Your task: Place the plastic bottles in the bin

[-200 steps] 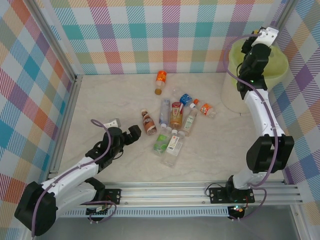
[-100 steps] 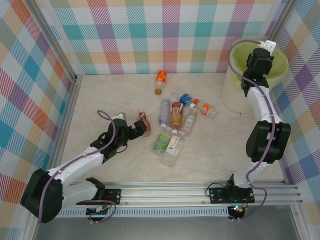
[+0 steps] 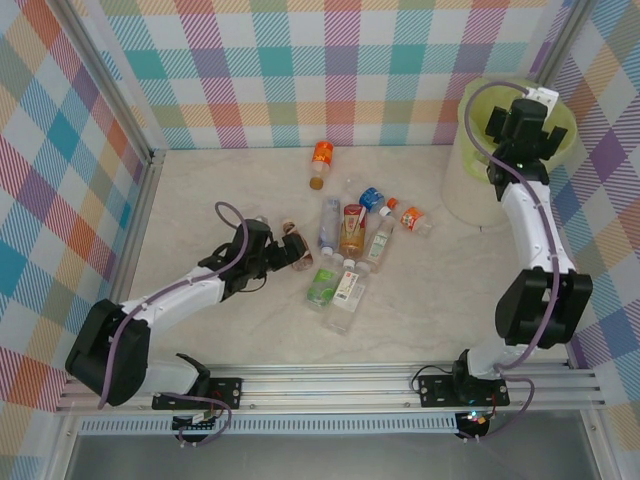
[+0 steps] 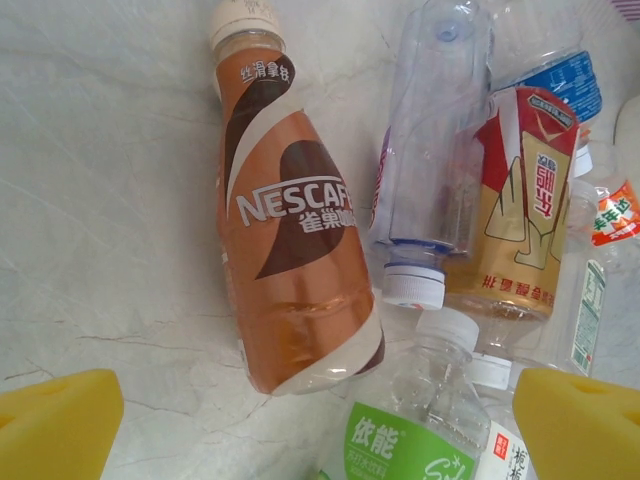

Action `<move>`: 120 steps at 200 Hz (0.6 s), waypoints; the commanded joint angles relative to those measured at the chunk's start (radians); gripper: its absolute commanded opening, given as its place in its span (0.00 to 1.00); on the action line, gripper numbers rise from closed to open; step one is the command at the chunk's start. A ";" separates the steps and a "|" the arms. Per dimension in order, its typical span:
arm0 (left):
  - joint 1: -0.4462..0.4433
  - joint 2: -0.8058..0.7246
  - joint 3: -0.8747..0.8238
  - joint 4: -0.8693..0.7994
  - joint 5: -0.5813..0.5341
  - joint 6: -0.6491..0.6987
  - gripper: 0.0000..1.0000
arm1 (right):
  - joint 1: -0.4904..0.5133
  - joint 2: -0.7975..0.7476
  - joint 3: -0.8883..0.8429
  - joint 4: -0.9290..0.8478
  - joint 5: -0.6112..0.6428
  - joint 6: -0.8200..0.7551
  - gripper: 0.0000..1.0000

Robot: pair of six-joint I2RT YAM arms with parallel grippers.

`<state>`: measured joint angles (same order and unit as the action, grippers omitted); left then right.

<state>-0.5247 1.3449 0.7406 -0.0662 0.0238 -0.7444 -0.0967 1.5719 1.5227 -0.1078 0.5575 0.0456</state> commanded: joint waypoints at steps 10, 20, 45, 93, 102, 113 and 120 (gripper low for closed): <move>0.001 0.057 0.076 -0.089 0.004 -0.021 1.00 | 0.002 -0.167 -0.089 -0.126 -0.193 0.129 1.00; -0.006 0.075 0.098 -0.110 -0.008 -0.022 1.00 | 0.002 -0.223 -0.134 -0.137 -0.263 0.168 1.00; -0.037 0.127 0.150 -0.153 -0.039 -0.026 1.00 | 0.003 -0.395 -0.334 -0.020 -0.426 0.273 1.00; -0.079 0.231 0.236 -0.267 -0.135 -0.048 1.00 | 0.005 -0.581 -0.533 -0.047 -0.647 0.372 1.00; -0.080 0.252 0.256 -0.284 -0.151 -0.048 1.00 | 0.006 -0.606 -0.559 -0.057 -0.682 0.387 1.00; -0.083 0.283 0.286 -0.311 -0.169 -0.046 1.00 | 0.006 -0.633 -0.587 -0.065 -0.728 0.395 1.00; -0.085 0.303 0.309 -0.330 -0.179 -0.037 1.00 | 0.007 -0.648 -0.602 -0.072 -0.745 0.400 1.00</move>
<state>-0.5980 1.5959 0.9779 -0.2970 -0.0849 -0.7757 -0.0967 0.9859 0.9634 -0.1558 -0.0456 0.3855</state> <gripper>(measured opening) 0.999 0.996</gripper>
